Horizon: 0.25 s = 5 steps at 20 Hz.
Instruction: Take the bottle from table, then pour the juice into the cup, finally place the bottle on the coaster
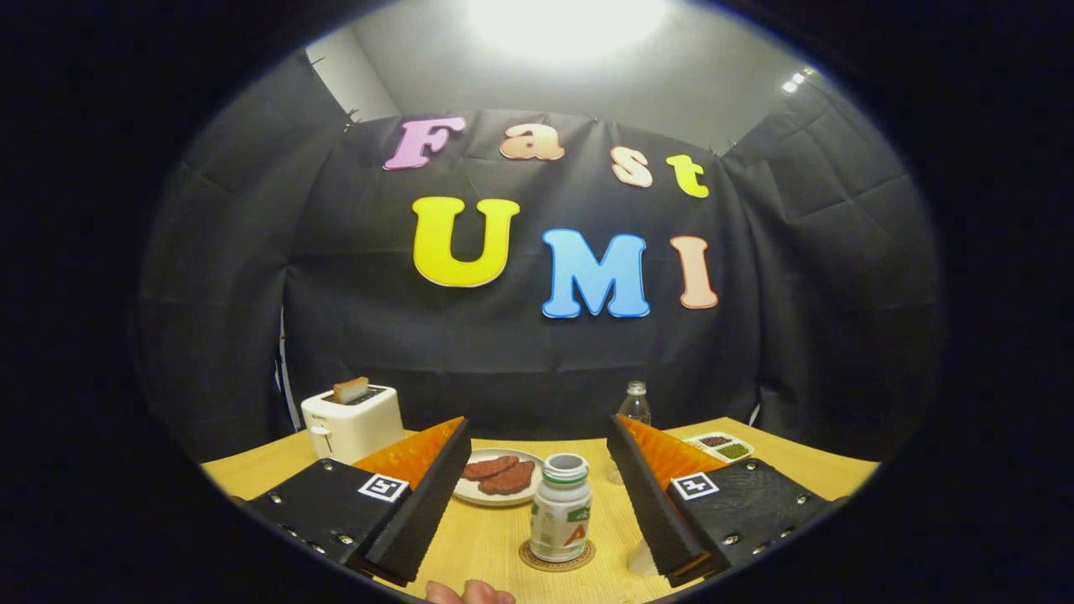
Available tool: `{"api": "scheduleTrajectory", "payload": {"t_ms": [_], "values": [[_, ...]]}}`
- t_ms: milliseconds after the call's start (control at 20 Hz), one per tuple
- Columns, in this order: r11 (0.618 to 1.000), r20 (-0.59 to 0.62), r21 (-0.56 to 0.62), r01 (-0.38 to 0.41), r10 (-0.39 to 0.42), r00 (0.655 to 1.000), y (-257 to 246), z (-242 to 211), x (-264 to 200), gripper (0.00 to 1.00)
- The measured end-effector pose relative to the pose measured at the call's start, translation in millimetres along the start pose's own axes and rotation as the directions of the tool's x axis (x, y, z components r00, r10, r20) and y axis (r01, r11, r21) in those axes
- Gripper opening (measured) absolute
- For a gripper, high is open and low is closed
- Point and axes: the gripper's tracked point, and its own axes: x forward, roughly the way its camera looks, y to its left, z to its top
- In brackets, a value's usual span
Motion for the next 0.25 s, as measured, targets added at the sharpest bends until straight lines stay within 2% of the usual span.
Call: {"api": "scheduleTrajectory", "payload": {"t_ms": [100,250], "values": [[0.999,0.040,0.009,-0.039,0.039,0.998,11,15,-5,0.98],[0.998,0.010,-0.017,-0.066,0.066,0.998,8,2,-14,0.97]]}}
